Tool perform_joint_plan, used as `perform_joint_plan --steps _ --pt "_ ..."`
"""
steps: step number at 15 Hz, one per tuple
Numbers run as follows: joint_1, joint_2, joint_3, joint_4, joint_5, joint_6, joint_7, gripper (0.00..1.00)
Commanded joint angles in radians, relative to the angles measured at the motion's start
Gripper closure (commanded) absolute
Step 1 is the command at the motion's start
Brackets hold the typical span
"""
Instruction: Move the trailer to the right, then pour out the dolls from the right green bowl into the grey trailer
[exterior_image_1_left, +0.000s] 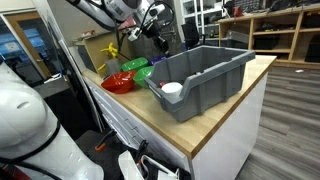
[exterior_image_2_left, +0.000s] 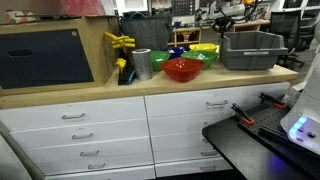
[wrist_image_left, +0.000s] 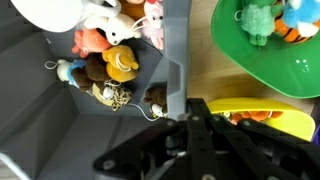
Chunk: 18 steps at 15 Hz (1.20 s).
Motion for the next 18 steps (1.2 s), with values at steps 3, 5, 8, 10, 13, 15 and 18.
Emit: perform_joint_plan --steps 3,5,8,10,13,15,18 --pt "-0.028 -0.001 -0.040 0.032 -0.063 -0.007 0.021 1.00" --pt "-0.028 -0.007 -0.045 0.032 -0.052 -0.015 0.021 1.00" --pt "-0.021 -0.009 -0.046 0.032 -0.032 -0.023 0.024 1.00" --pt "-0.011 -0.004 -0.040 0.042 -0.009 -0.015 0.021 1.00" --pt "0.018 0.001 -0.015 0.066 0.028 -0.001 0.015 1.00" --pt "0.042 0.005 0.005 0.087 0.061 -0.003 0.010 1.00" --pt "0.069 0.009 0.027 0.092 0.116 -0.008 0.015 1.00"
